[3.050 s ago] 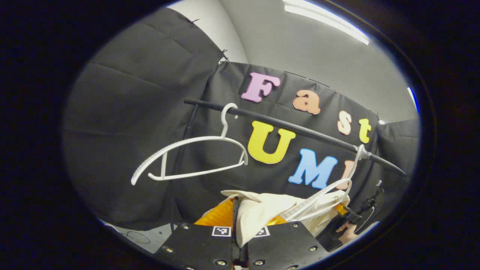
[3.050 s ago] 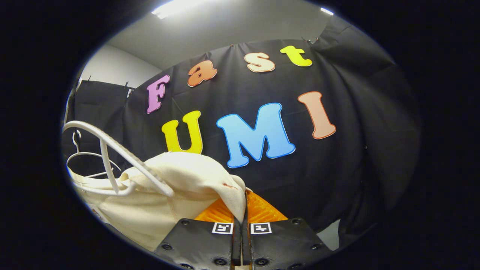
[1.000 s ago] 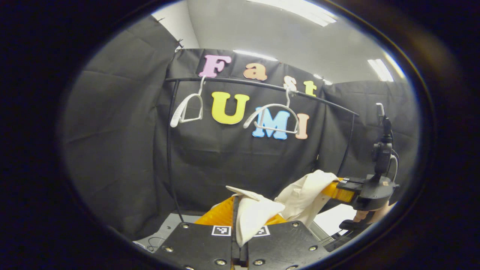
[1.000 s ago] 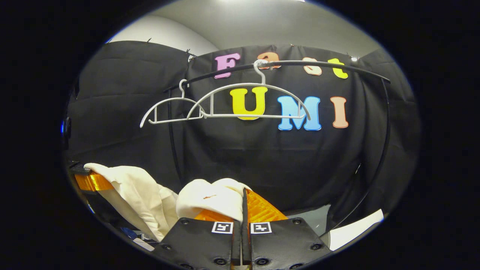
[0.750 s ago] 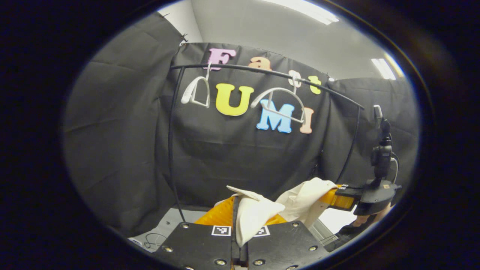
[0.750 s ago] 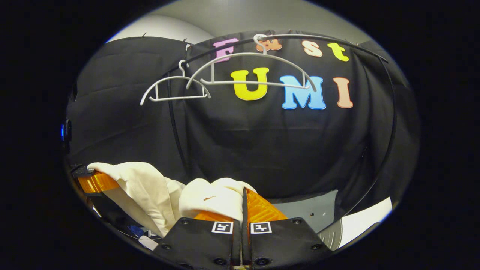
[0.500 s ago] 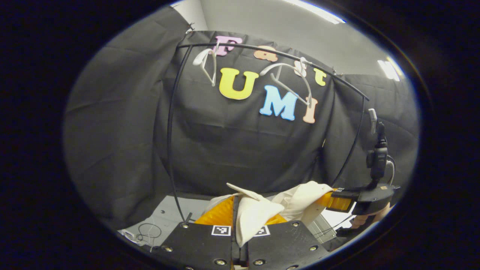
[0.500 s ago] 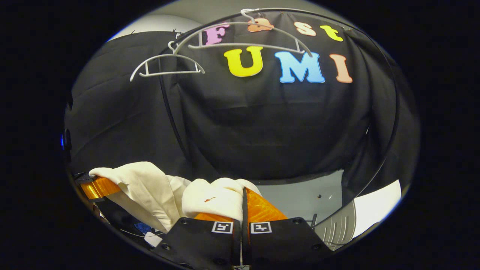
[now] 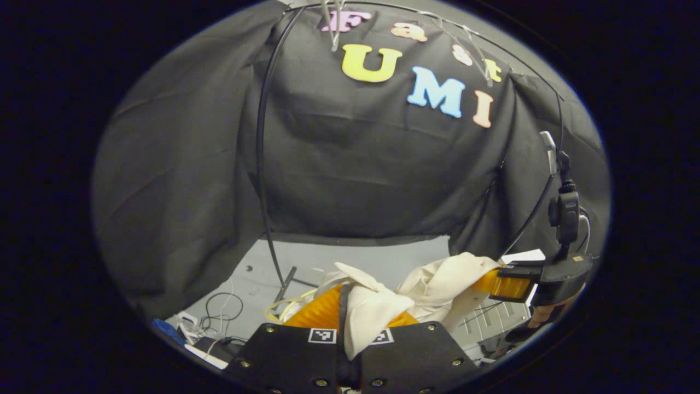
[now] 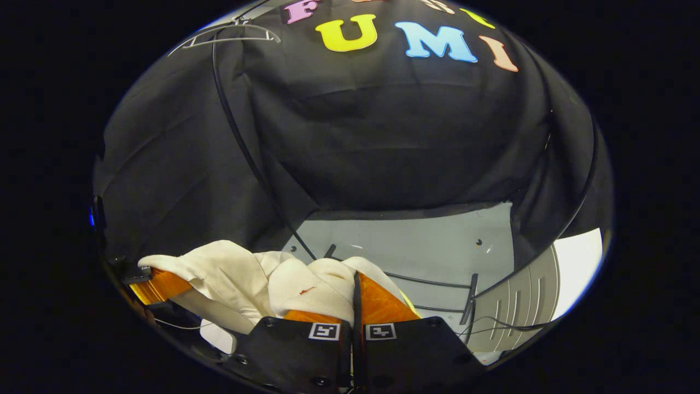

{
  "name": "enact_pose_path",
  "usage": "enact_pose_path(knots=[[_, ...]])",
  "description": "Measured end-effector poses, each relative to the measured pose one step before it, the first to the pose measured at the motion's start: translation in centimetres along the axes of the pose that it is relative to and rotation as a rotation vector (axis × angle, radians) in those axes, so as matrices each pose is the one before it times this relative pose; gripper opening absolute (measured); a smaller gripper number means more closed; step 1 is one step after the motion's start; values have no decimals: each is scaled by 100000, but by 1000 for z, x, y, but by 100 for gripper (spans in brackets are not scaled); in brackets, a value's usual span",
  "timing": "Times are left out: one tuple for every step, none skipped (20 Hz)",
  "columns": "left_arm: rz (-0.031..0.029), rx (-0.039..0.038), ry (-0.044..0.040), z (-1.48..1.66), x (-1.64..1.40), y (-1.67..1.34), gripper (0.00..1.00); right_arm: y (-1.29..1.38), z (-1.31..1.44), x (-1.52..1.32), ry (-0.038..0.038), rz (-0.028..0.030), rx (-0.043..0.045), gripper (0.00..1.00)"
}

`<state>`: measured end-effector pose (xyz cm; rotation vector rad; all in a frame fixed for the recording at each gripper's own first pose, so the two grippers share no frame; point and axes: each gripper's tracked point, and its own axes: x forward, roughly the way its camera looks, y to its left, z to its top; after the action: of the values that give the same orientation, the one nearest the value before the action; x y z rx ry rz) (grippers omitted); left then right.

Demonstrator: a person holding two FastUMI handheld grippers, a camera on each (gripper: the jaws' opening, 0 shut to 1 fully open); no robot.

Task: Grasp the clothes on the hanger with both hands and then place them into the laundry hamper below.

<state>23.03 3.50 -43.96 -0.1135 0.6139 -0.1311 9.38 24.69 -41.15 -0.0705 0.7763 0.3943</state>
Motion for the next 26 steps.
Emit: enact_pose_path(knots=[[700, -431, 1839, -1523, 1655, 647, 3, -452, -917, 1225, 1994, -436, 1421, 0], [956, -133, 1892, -1408, 1446, 431, 3, -516, -1211, 1496, 1755, -430, 1640, 3], [1354, -545, 1957, -1274, 1266, 649, 3, -598, -1019, 1334, 2253, -573, 1158, 3], [1016, -1558, 2166, -1263, 1315, 595, 3, -422, -1131, 1269, 1595, -32, 858, 0], [778, -2354, 1734, -1289, 1205, 603, 3, -371, -932, 1195, 1354, -371, -147, 3], [-138, -2332, 1830, -1163, 1384, 399, 3, -150, -1088, 881, 1637, -232, -781, 3], [60, -1745, 1554, -986, 936, 267, 3, 0, -771, 926, 1304, 213, -798, 3], [438, -1051, 2299, -1309, 1171, 628, 3, -10, -819, 965, 1415, -55, -489, 3], [1318, -28, 2529, -1044, 1225, 783, 4, -159, -761, 885, 1718, -287, -612, 3], [1683, 466, 2312, -932, 1214, 687, 4, -189, -803, 866, 2179, -411, -927, 3], [1005, 406, 1898, -772, 1252, 416, 4, -221, -634, 908, 1816, -797, -1090, 3], [600, 55, 1863, -665, 1455, 33, 4, -210, -725, 955, 1650, -556, -1146, 0], [61, -365, 2146, -742, 1397, -90, 4, -154, -471, 961, 1685, -317, -1649, 3], [204, -511, 2272, -782, 840, -152, 4, -95, -640, 962, 1775, -508, -2252, 3], [-669, -662, 1898, -388, -81, -806, 5, -92, -468, 307, 1467, -561, -2260, 3], [-548, -455, 2222, -520, 148, -451, 4, -1, -596, 404, 1595, -203, -2022, 3], [-162, -335, 1329, -193, 441, -322, 4, 41, -330, 505, 1220, 169, -1962, 0], [400, 274, 1134, -60, 701, -78, 4, 41, -96, 755, 603, -146, -2802, 4], [633, 552, 1040, -152, 655, -21, 5, -33, -10, 428, 435, -204, -2448, 5], [224, 643, 237, -188, 691, 123, 4, 238, -200, 123, 177, 329, -1004, 5], [125, 539, 260, -143, 558, -10, 6, 203, -78, 53, 578, 758, 495, 5], [1235, 884, 720, -237, 405, 260, 6, 81, -311, -196, 949, 107, 999, 8], [1203, 393, 1234, -425, 251, 345, 2, -336, -16, -135, 333, -675, 1231, 8], [1413, 97, 1396, -426, 156, 203, 2, -88, -190, 100, 987, -171, 1359, 9], [797, -149, 999, -361, 55, 213, 2, 219, -113, 37, 1346, 1049, 1383, 13], [89, -682, -113, -67, -157, -8, 17, 410, -203, 101, 632, 1553, 1184, 17]])
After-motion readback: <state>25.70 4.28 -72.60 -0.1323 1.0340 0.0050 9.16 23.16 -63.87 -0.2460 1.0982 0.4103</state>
